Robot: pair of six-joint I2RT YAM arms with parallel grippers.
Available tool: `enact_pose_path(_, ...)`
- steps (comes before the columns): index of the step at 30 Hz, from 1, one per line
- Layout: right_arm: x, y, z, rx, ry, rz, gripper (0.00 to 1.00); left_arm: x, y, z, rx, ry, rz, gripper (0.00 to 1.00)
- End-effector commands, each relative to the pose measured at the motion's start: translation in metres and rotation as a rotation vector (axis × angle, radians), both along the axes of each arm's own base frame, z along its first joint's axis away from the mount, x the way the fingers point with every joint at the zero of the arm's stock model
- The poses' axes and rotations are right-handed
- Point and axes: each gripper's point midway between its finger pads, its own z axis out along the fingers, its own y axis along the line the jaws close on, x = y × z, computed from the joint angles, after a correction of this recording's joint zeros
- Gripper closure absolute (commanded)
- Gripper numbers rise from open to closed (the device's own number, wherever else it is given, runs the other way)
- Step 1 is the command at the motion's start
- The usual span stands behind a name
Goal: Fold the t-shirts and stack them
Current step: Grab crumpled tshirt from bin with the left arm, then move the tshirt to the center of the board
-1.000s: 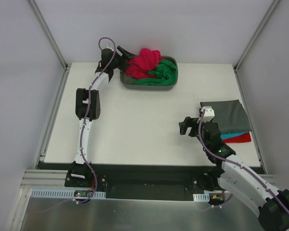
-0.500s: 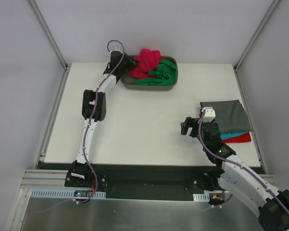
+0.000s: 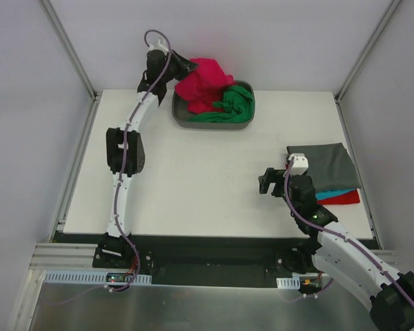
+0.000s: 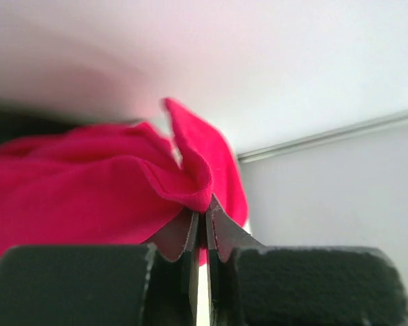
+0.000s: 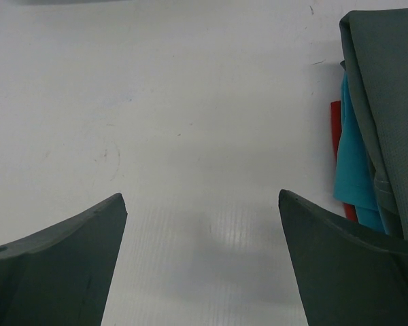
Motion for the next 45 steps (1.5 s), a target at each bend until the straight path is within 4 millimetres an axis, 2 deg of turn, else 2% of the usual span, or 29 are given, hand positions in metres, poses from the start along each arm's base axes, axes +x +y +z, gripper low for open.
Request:
enact_pose_path(1,0.005,0.006,0.016,0.026,-0.032,0.009,0.04,-0.105,0.010,0.279,-0.031,-0.575,-0.072,1.00)
enact_pose_path(2,0.006,0.006,0.018,0.025,-0.035,0.011,0.04,-0.123,0.012,0.302,-0.017,-0.623,-0.074,1.00)
enact_pose_path(4,0.006,0.009,0.022,0.031,-0.035,0.026,0.04,-0.158,0.015,0.336,0.004,-0.690,-0.092,1.00)
enact_pose_path(6,0.004,0.015,0.024,0.050,-0.033,0.054,0.04,-0.203,0.017,0.370,0.014,-0.771,-0.131,1.00)
enact_pose_path(10,0.002,0.018,0.025,0.073,-0.027,0.066,0.04,-0.281,0.013,0.411,0.055,-0.906,-0.199,1.00)
enact_pose_path(12,0.001,0.019,0.029,0.080,-0.034,0.070,0.04,-0.314,0.016,0.426,0.071,-0.942,-0.186,1.00)
enact_pose_path(15,-0.003,0.023,0.038,0.110,-0.050,0.097,0.04,-0.357,0.019,0.437,0.088,-0.985,-0.166,1.00)
enact_pose_path(18,-0.009,0.028,0.045,0.147,-0.063,0.124,0.04,-0.398,0.015,0.437,0.092,-1.012,-0.183,1.00)
enact_pose_path(21,-0.013,0.027,0.049,0.163,-0.063,0.125,0.04,-0.424,0.007,0.422,0.082,-0.993,-0.250,1.00)
enact_pose_path(23,-0.018,0.025,0.054,0.175,-0.052,0.121,0.04,-0.431,0.005,0.405,0.080,-0.955,-0.268,1.00)
enact_pose_path(25,-0.026,0.023,0.050,0.179,-0.018,0.122,0.04,-0.422,0.000,0.374,0.095,-0.878,-0.269,1.00)
enact_pose_path(27,-0.032,0.020,0.048,0.193,0.005,0.110,0.04,-0.400,-0.004,0.327,0.129,-0.762,-0.236,1.00)
enact_pose_path(29,-0.036,0.016,0.044,0.199,0.018,0.095,0.04,-0.382,-0.016,0.269,0.167,-0.631,-0.270,1.00)
enact_pose_path(32,-0.040,0.008,0.035,0.181,0.051,0.060,0.04,-0.350,-0.033,0.166,0.212,-0.372,-0.276,0.95)
enact_pose_path(33,-0.041,0.005,0.033,0.169,0.063,0.044,0.04,-0.339,-0.038,0.131,0.231,-0.280,-0.276,0.91)
enact_pose_path(34,-0.043,0.002,0.030,0.156,0.081,0.031,0.04,-0.333,-0.043,0.106,0.250,-0.222,-0.293,0.80)
enact_pose_path(35,-0.044,0.000,0.027,0.140,0.103,0.023,0.04,-0.328,-0.049,0.082,0.286,-0.169,-0.336,0.61)
enact_pose_path(36,-0.046,-0.002,0.023,0.122,0.128,0.020,0.04,-0.326,-0.051,0.061,0.325,-0.089,-0.361,0.38)
enact_pose_path(38,-0.049,0.001,0.019,0.091,0.168,0.050,0.04,-0.327,-0.055,0.033,0.394,0.015,-0.430,0.05)
enact_pose_path(39,-0.050,0.004,0.017,0.078,0.185,0.064,0.04,-0.328,-0.053,0.023,0.412,0.045,-0.433,0.01)
enact_pose_path(41,-0.054,0.009,0.011,0.039,0.222,0.094,0.04,-0.331,-0.040,0.006,0.457,0.076,-0.386,0.01)
enact_pose_path(43,-0.056,0.015,0.011,-0.018,0.225,0.127,0.04,-0.340,-0.016,-0.019,0.522,0.123,-0.305,0.01)
enact_pose_path(44,-0.062,0.024,0.010,-0.059,0.224,0.175,0.04,-0.343,0.000,-0.018,0.552,0.110,-0.236,0.01)
enact_pose_path(45,-0.065,0.032,0.014,-0.082,0.213,0.214,0.04,-0.350,0.016,-0.030,0.591,0.133,-0.185,0.01)
